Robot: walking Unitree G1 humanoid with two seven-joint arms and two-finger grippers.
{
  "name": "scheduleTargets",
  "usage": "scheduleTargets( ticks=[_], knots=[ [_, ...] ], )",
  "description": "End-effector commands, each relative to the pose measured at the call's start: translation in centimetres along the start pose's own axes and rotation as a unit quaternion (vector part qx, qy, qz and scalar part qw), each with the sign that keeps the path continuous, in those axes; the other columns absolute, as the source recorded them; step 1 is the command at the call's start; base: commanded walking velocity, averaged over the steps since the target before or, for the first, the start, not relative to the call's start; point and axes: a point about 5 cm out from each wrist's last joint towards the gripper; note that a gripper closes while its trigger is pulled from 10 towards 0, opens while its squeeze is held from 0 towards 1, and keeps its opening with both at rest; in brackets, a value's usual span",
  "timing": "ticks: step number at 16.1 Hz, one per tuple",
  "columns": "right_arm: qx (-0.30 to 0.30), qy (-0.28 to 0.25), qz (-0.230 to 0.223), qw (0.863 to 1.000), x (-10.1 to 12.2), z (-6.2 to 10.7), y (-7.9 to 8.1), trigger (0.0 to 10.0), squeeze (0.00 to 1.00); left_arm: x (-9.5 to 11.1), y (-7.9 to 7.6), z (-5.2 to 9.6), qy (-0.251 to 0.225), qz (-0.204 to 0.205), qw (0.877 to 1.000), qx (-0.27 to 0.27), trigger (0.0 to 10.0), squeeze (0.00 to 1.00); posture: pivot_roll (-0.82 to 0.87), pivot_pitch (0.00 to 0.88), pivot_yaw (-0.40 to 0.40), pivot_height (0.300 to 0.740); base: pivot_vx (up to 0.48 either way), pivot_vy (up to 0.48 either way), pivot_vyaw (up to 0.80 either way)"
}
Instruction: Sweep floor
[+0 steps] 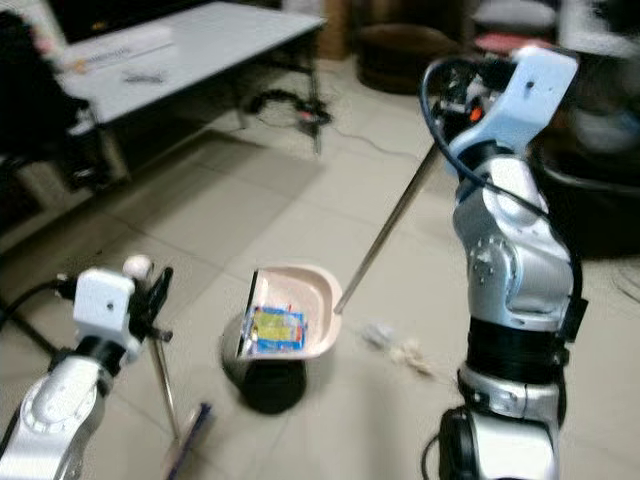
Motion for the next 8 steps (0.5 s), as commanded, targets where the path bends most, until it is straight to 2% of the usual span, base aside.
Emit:
scheduleTargets(
  ticks=[1, 3, 8],
  knots=[
    [-0.002, -0.025, -0.012, 1.000, 1.3, -0.1, -0.2, 10.0, 0.00, 0.7, 0.1, -0.2, -0.016, -0.014, 1.000, 0.000, 10.0, 0.00, -0.06, 0.000, 0.076, 0.740, 0.401, 0.000, 0.00],
    [-0.007, -0.023, -0.013, 1.000, 1.2, 0.0, -0.5, 10.0, 0.00, 0.7, 0.1, -0.2, -0.016, -0.010, 1.000, -0.004, 10.0, 0.00, -0.06, 0.000, 0.075, 0.740, 0.401, 0.000, 0.00],
    [-0.003, -0.018, -0.011, 1.000, 1.0, -0.1, -0.6, 10.0, 0.00, -0.6, 0.3, 0.3, 0.012, -0.023, 1.000, 0.002, 10.0, 0.00, -0.05, 0.000, 0.068, 0.740, 0.000, 0.000, 0.00]
  ],
)
Point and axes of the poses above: a point about 5 cm out from each wrist's last joint towards the gripper, its own z axis pointing back from the gripper into the wrist, its own x axis along the axis of the wrist's last joint, y = z × x, and after that the axes turned 7 degrees about z, right-handed
